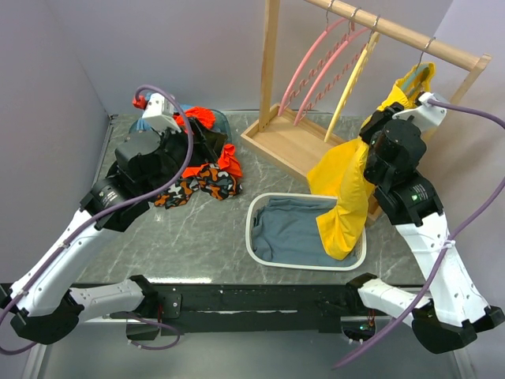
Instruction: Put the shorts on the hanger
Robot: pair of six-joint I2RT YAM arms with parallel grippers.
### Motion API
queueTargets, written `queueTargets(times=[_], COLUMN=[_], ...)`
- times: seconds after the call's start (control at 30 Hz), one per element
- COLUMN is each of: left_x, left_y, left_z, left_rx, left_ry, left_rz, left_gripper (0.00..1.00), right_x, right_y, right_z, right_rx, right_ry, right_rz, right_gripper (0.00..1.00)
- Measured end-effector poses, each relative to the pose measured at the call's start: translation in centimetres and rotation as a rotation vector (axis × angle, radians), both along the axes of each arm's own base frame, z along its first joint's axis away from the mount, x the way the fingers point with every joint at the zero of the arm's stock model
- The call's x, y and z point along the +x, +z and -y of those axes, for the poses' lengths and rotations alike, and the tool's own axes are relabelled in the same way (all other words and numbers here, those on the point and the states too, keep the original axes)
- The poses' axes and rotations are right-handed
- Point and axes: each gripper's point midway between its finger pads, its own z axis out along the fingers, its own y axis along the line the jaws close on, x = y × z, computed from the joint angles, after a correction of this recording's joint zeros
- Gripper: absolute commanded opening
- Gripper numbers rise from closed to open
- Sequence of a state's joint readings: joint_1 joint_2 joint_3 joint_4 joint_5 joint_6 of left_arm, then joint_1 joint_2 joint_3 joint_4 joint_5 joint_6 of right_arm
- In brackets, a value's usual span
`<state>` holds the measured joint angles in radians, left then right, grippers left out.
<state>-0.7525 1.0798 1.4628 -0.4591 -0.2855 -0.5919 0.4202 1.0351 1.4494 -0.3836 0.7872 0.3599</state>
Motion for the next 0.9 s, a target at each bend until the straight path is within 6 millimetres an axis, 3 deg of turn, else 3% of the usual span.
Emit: queueTargets(times=[0.17,0.33,0.53,0.7,0.9], left_x=[0.0,0.2,0.2,0.2,0.0], left_y=[-0.9,-2.7,-5.1,-7.3,-11.4], left_z=[0.1,0.4,1.2,1.9,2.8], left_rx=[0.010,0.019,0.025,0.025,0.037], left_ry=[-0.001,-0.008,-0.030,-0.052,-0.077], left_rz=[-0.014,-0.043,-0.091,-0.132,-0.208], left_gripper=[0.77,0.79,0.80,0.80,0.80], right_x=[-0.7,-2.5,-5.7,-8.4,-10.0], right_y=[0.0,0.2,-0.9,-4.0,-10.0], right_z=[-0.4,-0.8,-1.3,-1.5,-2.9], right_rx=[0.037,0.072,0.109,0.138,0.179], right_ry=[0.040,0.112,0.219,0.287,0.376], right_rz=[0.013,0.017,0.009,-0.028,-0.139], right_gripper=[0.64,0.84,0.92,0.93,0.93])
